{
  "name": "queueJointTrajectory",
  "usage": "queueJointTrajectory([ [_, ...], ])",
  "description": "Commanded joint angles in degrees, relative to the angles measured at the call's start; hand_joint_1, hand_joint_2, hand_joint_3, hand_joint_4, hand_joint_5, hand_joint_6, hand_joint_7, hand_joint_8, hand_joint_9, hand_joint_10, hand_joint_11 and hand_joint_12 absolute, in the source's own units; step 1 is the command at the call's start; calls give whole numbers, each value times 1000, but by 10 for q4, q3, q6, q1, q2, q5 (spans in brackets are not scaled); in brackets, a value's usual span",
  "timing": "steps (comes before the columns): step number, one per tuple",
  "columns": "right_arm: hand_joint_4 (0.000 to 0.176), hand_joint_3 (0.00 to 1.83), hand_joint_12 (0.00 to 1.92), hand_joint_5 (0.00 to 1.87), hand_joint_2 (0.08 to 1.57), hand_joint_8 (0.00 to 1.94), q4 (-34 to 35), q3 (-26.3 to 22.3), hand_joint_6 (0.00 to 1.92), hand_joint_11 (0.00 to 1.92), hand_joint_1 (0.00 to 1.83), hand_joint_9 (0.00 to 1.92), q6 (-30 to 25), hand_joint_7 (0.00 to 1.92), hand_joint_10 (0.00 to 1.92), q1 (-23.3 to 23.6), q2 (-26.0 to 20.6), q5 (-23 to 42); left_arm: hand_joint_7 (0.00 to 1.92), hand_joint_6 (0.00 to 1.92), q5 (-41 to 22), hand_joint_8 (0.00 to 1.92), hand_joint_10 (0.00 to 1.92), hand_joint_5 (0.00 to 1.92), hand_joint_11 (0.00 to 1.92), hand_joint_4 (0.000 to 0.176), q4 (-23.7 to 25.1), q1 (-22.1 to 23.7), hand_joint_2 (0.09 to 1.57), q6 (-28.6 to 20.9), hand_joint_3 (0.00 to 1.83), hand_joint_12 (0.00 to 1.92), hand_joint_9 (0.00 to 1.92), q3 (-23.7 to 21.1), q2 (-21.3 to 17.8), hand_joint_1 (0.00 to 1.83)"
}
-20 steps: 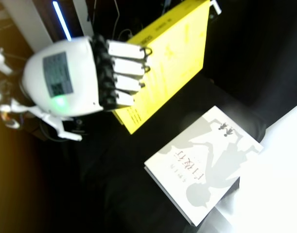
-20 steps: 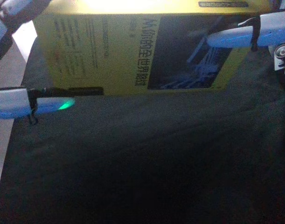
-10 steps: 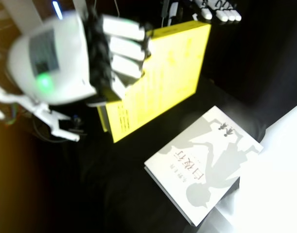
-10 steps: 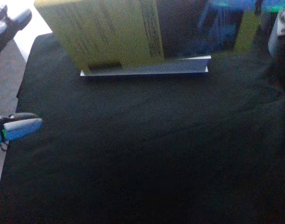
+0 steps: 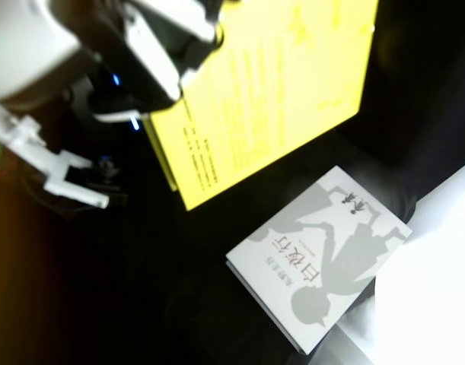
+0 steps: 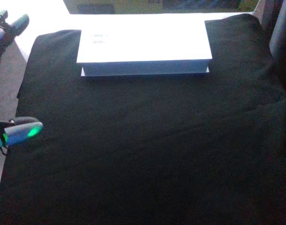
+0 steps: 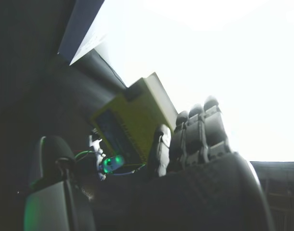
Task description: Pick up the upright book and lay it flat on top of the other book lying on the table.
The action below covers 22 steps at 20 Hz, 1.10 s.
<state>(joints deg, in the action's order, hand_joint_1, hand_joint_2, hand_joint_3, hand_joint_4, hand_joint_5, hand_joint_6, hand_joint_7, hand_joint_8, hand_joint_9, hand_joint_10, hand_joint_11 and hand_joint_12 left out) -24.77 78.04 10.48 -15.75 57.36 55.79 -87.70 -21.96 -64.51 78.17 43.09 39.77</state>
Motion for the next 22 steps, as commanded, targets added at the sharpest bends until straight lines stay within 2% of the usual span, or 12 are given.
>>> queueJointTrajectory([
  [1, 0, 9, 1921, 651, 1294, 1853, 37, 1, 1484, 1593, 1065, 1526, 19, 1337, 1901, 16, 0, 28, 0, 0, -70, 0, 0, 0, 0, 150, 4, 3, 944, 0, 14, 0, 0, 3, 2, 635],
  [3, 0, 1, 1921, 661, 1292, 1758, 36, 0, 1473, 1357, 1067, 1330, 76, 1221, 1907, 29, 4, -6, 0, 0, -70, 0, 0, 0, 0, 159, 4, 3, 934, 0, 7, 0, 0, 7, 7, 614],
  [4, 0, 0, 1921, 695, 1262, 1497, 36, -1, 1405, 1092, 1174, 1193, 103, 861, 1720, 36, 6, -22, 0, 0, -70, 0, 0, 0, 0, 144, 4, 3, 937, 0, 8, 0, 0, 11, 12, 611],
  [5, 0, 0, 1921, 698, 1256, 1446, 35, 0, 1395, 1051, 1196, 1175, 113, 788, 1671, 40, 8, -28, 0, 0, -70, 0, 0, 0, 0, 130, 4, 3, 943, 0, 10, 0, 0, 14, 16, 612],
  [6, 0, 4, 1921, 566, 1283, 1535, 31, 0, 1382, 1041, 1190, 1127, 124, 807, 1686, 44, 10, -38, 0, 0, -72, 0, 0, 0, 0, 132, 4, 3, 954, 0, 14, 0, 0, 16, 18, 598],
  [7, 0, 0, 1764, 573, 1253, 1315, 30, 3, 1427, 910, 1207, 1051, 137, 902, 1315, 45, 15, -55, 0, 0, -75, 0, 0, 0, 0, 148, 4, 3, 970, 0, 19, 0, 0, 16, 19, 606],
  [9, 0, 0, 1752, 643, 1191, 1115, 26, 23, 1270, 890, 1335, 964, 143, 925, 1368, 46, 36, -88, 0, 0, -79, 0, 0, 0, 0, 126, 4, 3, 963, 0, 12, 0, 0, 17, 19, 619],
  [14, 0, 0, 1645, 747, 1122, 828, 12, 56, 1077, 857, 1382, 1003, 143, 1082, 1278, 39, 72, -140, 0, 0, -88, 0, 0, 0, 0, 119, 4, 3, 976, 0, 13, 0, 0, 20, 23, 616],
  [17, 0, 4, 1716, 644, 1190, 1099, 12, 66, 1230, 800, 1356, 862, 143, 895, 1458, 20, 83, -142, 0, 0, -91, 0, 0, 0, 0, 128, 3, 2, 982, 0, 12, 0, 0, 22, 23, 572],
  [18, 0, 0, 1723, 646, 1193, 1088, 13, 68, 1247, 752, 1354, 833, 143, 911, 1478, 16, 83, -145, 0, 0, -93, 0, 0, 0, 0, 117, 3, 2, 985, 0, 13, 0, 0, 21, 23, 567],
  [19, 0, 0, 1681, 826, 1108, 796, 14, 69, 997, 837, 1366, 1015, 143, 1112, 1255, 14, 84, -148, 0, 0, -94, 0, 0, 0, 0, 88, 3, 2, 1006, 0, 18, 0, 0, 21, 23, 565],
  [22, 0, 0, 1677, 767, 1131, 874, 17, 74, 1046, 847, 1376, 953, 143, 1035, 1340, 0, 85, -161, 0, 0, -95, 0, 0, 0, 0, 82, 2, 2, 1011, 0, 16, 0, 0, 21, 23, 579],
])
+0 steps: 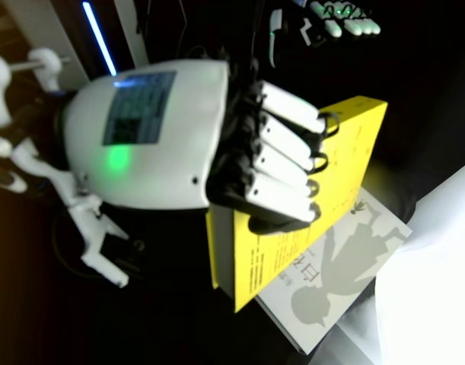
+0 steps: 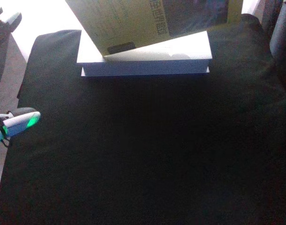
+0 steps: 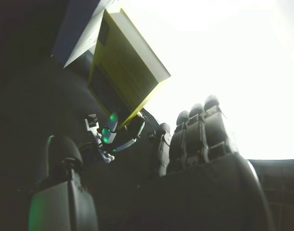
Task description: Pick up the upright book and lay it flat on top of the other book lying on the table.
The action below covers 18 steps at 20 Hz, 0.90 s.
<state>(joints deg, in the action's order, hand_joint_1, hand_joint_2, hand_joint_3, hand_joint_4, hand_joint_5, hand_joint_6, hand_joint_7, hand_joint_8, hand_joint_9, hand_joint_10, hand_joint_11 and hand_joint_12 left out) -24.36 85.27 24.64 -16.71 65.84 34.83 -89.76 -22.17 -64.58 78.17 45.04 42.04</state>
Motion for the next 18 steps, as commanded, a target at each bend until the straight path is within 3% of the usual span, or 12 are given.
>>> queueJointTrajectory([
  [1, 0, 0, 1674, 747, 1126, 838, 17, 3, 1100, 834, 1379, 1000, 1, 1058, 1297, -3, 0, 45, 0, 0, -74, 0, 0, 0, 0, 89, 5, 3, 1008, 0, 12, 0, 0, 1, 1, 570],
  [3, 0, 0, 1620, 750, 1111, 772, 25, 4, 1124, 896, 1384, 1067, 0, 1083, 1201, -27, 0, 36, 0, 0, -74, 0, 0, 0, 0, 79, 4, 1, 1005, 0, 10, 0, 0, 0, 0, 566],
  [5, 0, 4, 1687, 719, 1150, 923, 27, 6, 1257, 936, 1274, 1158, 0, 1078, 1171, -44, 2, 26, 0, 0, -74, 0, 0, 0, 0, 65, 3, 1, 1013, 0, 12, 0, 0, 0, 0, 550],
  [6, 0, 5, 1814, 701, 1203, 1314, 28, 7, 1170, 960, 1236, 1187, -1, 941, 1392, -51, 5, 23, 0, 0, -75, 0, 0, 0, 0, 64, 3, 0, 1023, 0, 15, 0, 0, -1, 0, 552],
  [7, 0, 12, 1917, 653, 1291, 1811, 33, 9, 1475, 1193, 1068, 1314, -3, 1183, 1864, -60, 7, 22, 0, 0, -76, 0, 0, 0, 0, 88, 2, -1, 1034, 0, 18, 0, 0, -2, 0, 554],
  [8, 0, 0, 1847, 735, 1251, 1628, 37, 16, 1365, 1161, 1094, 1330, -12, 1197, 1697, -75, 12, 21, 0, 0, -76, 0, 0, 0, 0, 109, -1, -4, 1058, -29, 25, 0, 0, -2, 0, 562],
  [9, 0, 0, 1847, 735, 1251, 1628, 38, 17, 1365, 1161, 1094, 1330, -12, 1197, 1697, -76, 13, 21, 0, 0, -76, 0, 0, 0, 0, 109, -1, -4, 1058, -29, 25, 0, 0, -2, 0, 562],
  [13, 0, 1, 1920, 736, 1246, 1522, 54, 37, 1359, 1170, 1094, 1309, -12, 1122, 1676, -79, 27, 15, 0, 0, -80, 0, 0, 0, 0, 63, -7, -9, 1082, -32, 27, 0, 0, -1, 1, 547],
  [14, 0, 0, 1921, 719, 1242, 1441, 54, 49, 1366, 1172, 1181, 1294, -12, 848, 1680, -79, 41, 10, 0, 0, -80, 0, 0, 0, 0, 65, -7, -9, 1086, -32, 25, 0, 0, 0, 2, 544],
  [16, 0, 1, 1861, 736, 1229, 1378, 54, 76, 1334, 987, 1208, 1200, -22, 802, 1555, -79, 65, 3, 0, 0, -80, 0, 0, 0, 0, 53, -7, -9, 1108, -32, 24, 0, 0, 2, 3, 602],
  [17, 0, 3, 1775, 724, 1252, 1264, 54, 89, 1373, 958, 1110, 1190, -28, 1062, 1468, -78, 77, 3, 0, 0, -80, 0, 0, 0, 0, 59, -7, -9, 1108, -32, 20, 0, 0, 4, 4, 568],
  [18, 0, 0, 1666, 682, 1219, 1279, 54, 96, 1257, 950, 1205, 1195, -30, 982, 1315, -75, 85, 3, 0, 0, -80, 0, 0, 0, 0, 57, -7, -9, 1110, -34, 17, 0, 0, 6, 5, 538],
])
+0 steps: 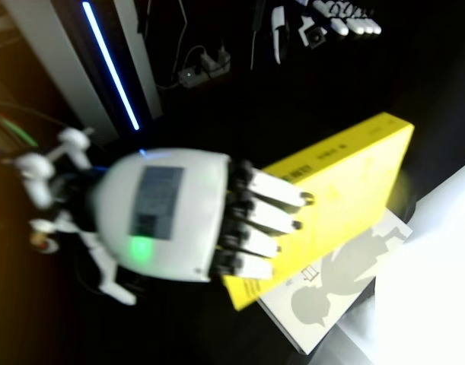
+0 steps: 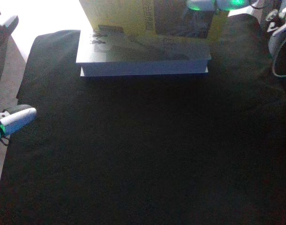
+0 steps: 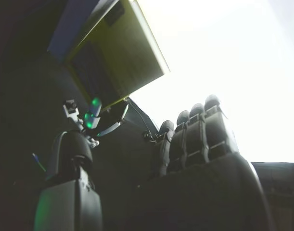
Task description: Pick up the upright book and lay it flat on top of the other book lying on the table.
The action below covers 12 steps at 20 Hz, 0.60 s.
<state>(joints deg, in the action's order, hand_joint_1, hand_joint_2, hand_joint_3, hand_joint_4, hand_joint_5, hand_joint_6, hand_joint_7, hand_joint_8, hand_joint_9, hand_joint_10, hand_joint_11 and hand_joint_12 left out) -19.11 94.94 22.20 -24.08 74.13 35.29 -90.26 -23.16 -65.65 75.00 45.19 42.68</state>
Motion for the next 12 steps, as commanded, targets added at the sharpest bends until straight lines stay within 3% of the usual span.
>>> queueJointTrajectory([
  [1, 0, 0, 1547, 698, 1181, 1096, 1, 3, 1261, 903, 1238, 1182, -6, 1041, 1132, 1, 6, -2, 0, 0, -74, 0, 0, 0, 0, 75, 3, 1, 1110, -3, 15, 0, 0, 5, 1, 512],
  [2, 0, 0, 1549, 710, 1166, 1011, 1, 6, 1264, 873, 1247, 1165, -6, 1071, 1092, 3, 8, -2, 0, 0, -74, 0, 0, 0, 0, 92, 3, 1, 1110, -3, 13, 0, 0, 6, 1, 506],
  [3, 0, 0, 1543, 719, 1132, 884, 0, 9, 1161, 854, 1355, 1072, -6, 1059, 1205, 3, 10, -2, 0, 0, -73, 0, 0, 0, 0, 72, 3, 1, 1103, -4, 9, 0, 0, 6, 2, 498],
  [4, 0, 0, 1531, 734, 1114, 789, -8, 12, 1132, 844, 1380, 1069, -6, 1094, 1186, 6, 12, -7, 0, 0, -72, 0, 0, 0, 0, 57, 3, 1, 1114, -5, 12, 0, 0, 7, 2, 527],
  [5, 0, 0, 1519, 752, 1109, 792, -27, 12, 1076, 806, 1386, 1055, -6, 1105, 1194, 17, 13, -19, 0, 0, -71, 0, 0, 0, 0, 62, 4, 1, 1128, -6, 15, 0, 0, 8, 3, 556],
  [6, 0, 9, 1579, 724, 1149, 1008, -45, 13, 1168, 772, 1278, 1134, -6, 1071, 1130, 27, 12, -30, 0, 0, -72, 0, 0, 0, 0, 57, 4, 1, 1129, -6, 13, 0, 0, 9, 3, 543],
  [7, 0, 6, 1619, 699, 1171, 1092, -64, 13, 1213, 815, 1251, 1150, -6, 1041, 1101, 35, 12, -40, 0, 0, -72, 0, 0, 0, 0, 62, 4, 1, 1128, -6, 11, 0, 0, 9, 4, 525],
  [8, 0, 2, 1730, 644, 1213, 1248, -80, 13, 1282, 849, 1228, 1092, -7, 963, 1240, 39, 12, -46, 0, 0, -71, 0, 0, 0, 0, 68, 4, 1, 1121, -7, 6, 0, 0, 10, 5, 517],
  [10, 0, 0, 1727, 734, 1172, 1147, -85, 12, 1139, 1056, 1249, 1240, -10, 1030, 1306, 40, 12, -48, 0, 0, -70, 0, 0, 0, 0, 78, 4, 1, 1122, -8, 5, 0, 0, 11, 5, 537],
  [11, 0, 1, 1842, 744, 1193, 1340, -89, 9, 1078, 1136, 1238, 1259, -15, 945, 1542, 40, 12, -50, 0, 0, -72, 0, 0, 0, 0, 91, 4, 1, 1118, -11, 3, 0, 0, 10, 5, 539],
  [12, 0, 1, 1879, 747, 1197, 1379, -89, 6, 1066, 1178, 1237, 1272, -18, 929, 1618, 39, 12, -50, 0, 0, -72, 0, 0, 0, 0, 80, 4, 1, 1117, -13, 2, 0, 0, 10, 5, 524],
])
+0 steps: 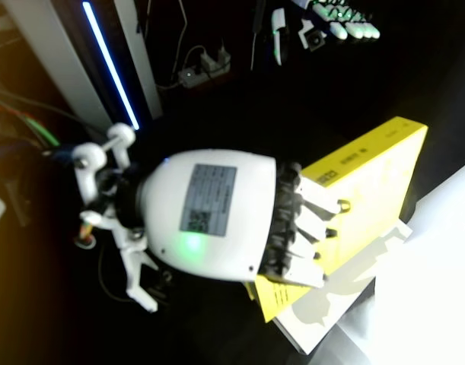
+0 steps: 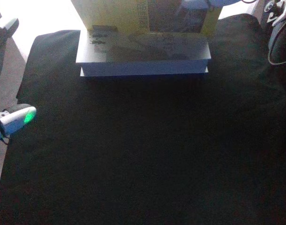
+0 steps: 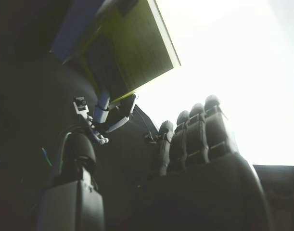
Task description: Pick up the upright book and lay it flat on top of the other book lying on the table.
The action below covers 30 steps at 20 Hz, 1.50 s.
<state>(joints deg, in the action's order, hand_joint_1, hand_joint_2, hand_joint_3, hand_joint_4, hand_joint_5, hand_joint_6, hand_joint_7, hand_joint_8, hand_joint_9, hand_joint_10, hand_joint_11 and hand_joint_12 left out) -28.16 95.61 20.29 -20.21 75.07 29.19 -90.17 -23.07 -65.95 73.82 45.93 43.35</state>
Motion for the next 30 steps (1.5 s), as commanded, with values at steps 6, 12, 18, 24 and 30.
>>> queueJointTrajectory([
  [6, 0, 14, 1861, 322, 1311, 1060, -37, -8, 660, 572, 926, 725, -75, 618, 1463, -1, 1, 12, 0, 0, -76, 0, 0, 0, 0, 84, 1, 4, 1121, -2, 1, 0, 0, 2, -1, 515],
  [12, 0, 0, 1052, 0, 1306, 0, -81, -5, 0, 0, 208, 12, -193, 2, 233, -1, -13, 48, 0, 0, -78, 0, 0, 0, 0, 77, -2, 4, 1123, -2, 2, 0, 0, 0, -2, 505],
  [18, 0, 0, 386, 0, 1154, 0, -95, -38, 0, 0, 170, 0, -232, 0, 0, 0, -45, 85, 0, 0, -75, 0, 0, 0, 0, 66, -8, 2, 1128, -2, 2, 0, 0, 0, -2, 460],
  [24, 12, 0, 0, 0, 1094, 0, -69, -68, 0, 0, 232, 0, -282, 0, 0, 0, -85, 159, 0, 0, -75, 0, 0, 0, 0, 62, -10, -1, 1130, -2, 3, 0, 0, -3, -4, 485],
  [30, 111, 0, 0, 0, 1108, 0, -45, -128, 0, 0, 199, 0, -282, 0, 0, -1, -143, 221, 0, 0, -73, 0, 0, 0, 0, 120, -15, -3, 1123, -2, 0, 0, 0, -2, -8, 439],
])
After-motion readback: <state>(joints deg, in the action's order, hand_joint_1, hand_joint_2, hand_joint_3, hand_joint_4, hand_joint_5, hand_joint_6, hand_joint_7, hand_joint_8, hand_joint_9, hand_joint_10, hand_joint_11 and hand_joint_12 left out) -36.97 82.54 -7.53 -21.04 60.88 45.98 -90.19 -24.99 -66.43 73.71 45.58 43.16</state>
